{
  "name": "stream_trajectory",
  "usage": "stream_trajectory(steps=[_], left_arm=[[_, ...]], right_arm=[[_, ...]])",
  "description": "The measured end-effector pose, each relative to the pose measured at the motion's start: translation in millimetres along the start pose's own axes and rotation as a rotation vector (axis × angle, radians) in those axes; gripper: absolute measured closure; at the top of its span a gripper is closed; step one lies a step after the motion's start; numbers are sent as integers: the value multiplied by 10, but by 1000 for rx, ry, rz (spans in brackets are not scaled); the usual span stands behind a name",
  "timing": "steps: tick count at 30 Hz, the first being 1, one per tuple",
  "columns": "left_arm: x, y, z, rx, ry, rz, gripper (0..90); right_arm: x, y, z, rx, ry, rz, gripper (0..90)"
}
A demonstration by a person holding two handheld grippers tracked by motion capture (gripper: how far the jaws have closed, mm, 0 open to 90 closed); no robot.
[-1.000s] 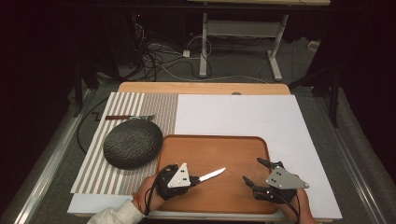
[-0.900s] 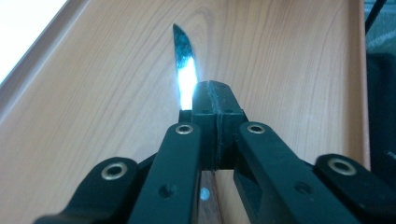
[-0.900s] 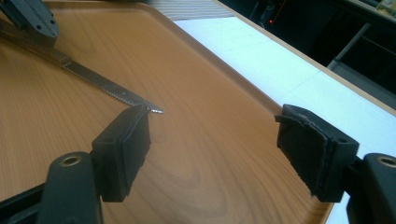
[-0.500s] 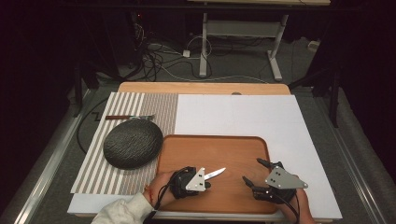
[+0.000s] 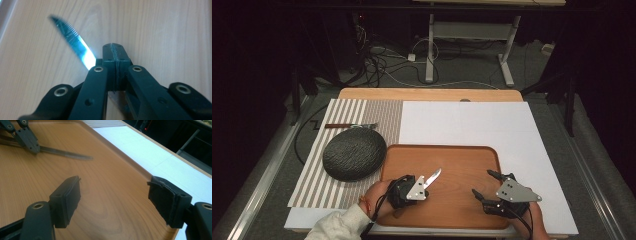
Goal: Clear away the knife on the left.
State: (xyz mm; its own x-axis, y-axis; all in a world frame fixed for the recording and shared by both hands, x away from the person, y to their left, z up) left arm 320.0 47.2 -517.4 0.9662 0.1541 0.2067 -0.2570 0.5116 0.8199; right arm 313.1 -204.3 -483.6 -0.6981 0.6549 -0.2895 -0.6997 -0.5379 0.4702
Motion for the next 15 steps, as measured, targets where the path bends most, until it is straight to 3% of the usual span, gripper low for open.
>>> stream_trajectory(steps=[15], left_arm=[[61,235,-405,15,69,24,867]], right_arm=[[7,-7,0,2,8,7,270]])
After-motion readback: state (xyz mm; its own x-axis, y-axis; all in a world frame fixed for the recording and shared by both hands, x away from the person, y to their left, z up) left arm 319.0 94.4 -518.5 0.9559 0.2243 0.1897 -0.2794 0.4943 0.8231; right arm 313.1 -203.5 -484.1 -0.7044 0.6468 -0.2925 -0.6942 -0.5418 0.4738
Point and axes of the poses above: each handheld gripper's, and its own axes: y roughly backward along the jaws, z roughly out of its top, x roughly to its left, the point moved 6 cm from there along -y, roughly forward along the jaws, and after that the axes turned 1 degree about x, right-handed, at the moved point
